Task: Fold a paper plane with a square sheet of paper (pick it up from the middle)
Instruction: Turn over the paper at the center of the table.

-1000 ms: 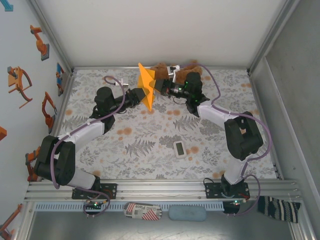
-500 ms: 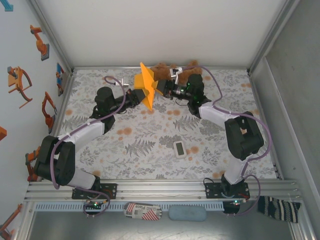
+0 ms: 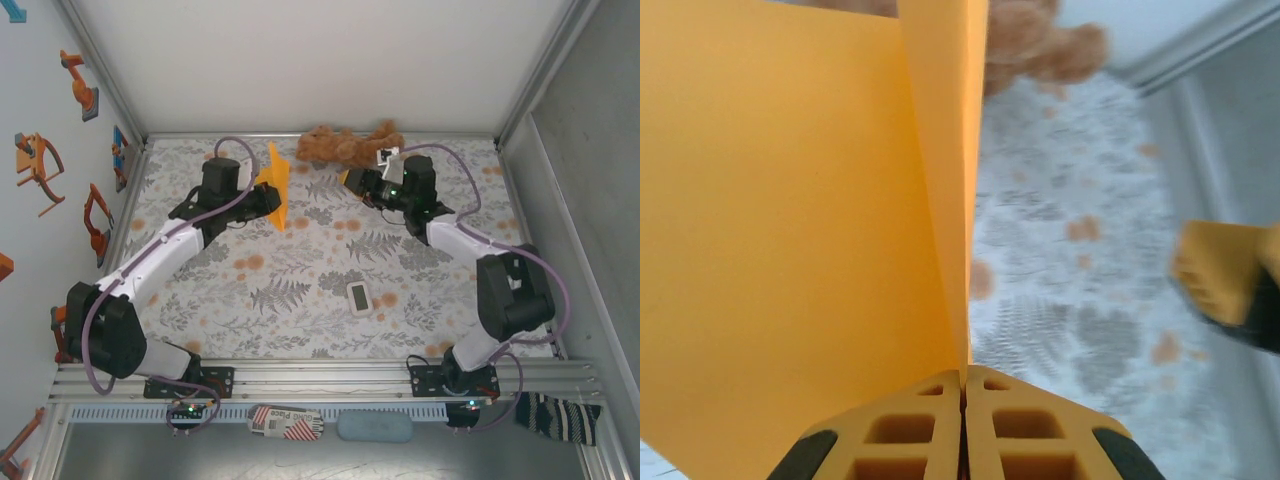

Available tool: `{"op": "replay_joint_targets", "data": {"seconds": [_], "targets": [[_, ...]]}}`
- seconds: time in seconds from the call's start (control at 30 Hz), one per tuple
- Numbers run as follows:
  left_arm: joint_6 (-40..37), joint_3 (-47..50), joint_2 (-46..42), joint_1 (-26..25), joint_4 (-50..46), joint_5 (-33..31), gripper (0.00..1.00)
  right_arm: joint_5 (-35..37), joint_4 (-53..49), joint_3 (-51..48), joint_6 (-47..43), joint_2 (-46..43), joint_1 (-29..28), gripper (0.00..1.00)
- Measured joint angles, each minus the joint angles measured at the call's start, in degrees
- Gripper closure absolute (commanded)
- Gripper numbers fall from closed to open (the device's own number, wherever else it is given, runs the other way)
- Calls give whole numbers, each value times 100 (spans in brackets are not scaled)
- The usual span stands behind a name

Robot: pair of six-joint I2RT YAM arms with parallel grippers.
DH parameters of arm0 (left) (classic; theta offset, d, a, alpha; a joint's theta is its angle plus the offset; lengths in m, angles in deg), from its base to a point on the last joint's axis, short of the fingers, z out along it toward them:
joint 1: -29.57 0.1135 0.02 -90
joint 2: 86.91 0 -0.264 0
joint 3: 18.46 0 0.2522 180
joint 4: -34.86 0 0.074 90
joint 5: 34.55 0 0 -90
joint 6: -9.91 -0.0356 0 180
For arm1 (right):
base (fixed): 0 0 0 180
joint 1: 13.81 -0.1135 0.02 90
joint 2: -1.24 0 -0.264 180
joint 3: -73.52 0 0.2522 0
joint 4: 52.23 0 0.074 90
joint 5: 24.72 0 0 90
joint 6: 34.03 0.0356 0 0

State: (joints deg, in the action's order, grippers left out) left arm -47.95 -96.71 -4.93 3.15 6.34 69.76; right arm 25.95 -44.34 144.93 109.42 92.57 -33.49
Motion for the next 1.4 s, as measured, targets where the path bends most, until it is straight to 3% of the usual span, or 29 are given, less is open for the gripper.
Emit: {"op": "replay_joint_targets", "data": {"seconds": [0.23,0.43,0.63,0.87,1.4], "targets": [[-826,-1207,1193,-503,-1934,-2409,90,1539,-1952,2,-1517,-1036,-4,50],[-1060,-2103,2509,-883,-3040,-4319,91,2452,-2529,-48,-2020,-1460,-4,51],[-1300,-2752,3713,-1283,-3628,-5702,91,2835,-2717,-214,-2061,-1473,-4,53],[-1480,-3176,4741,-1639,-3866,-6168,90,2916,-2826,-221,-2059,-1432,-4,53],[-1307,-3574,5158,-1705,-4061,-5641,78,2828,-2813,-223,-2052,-1228,-4,55]]}}
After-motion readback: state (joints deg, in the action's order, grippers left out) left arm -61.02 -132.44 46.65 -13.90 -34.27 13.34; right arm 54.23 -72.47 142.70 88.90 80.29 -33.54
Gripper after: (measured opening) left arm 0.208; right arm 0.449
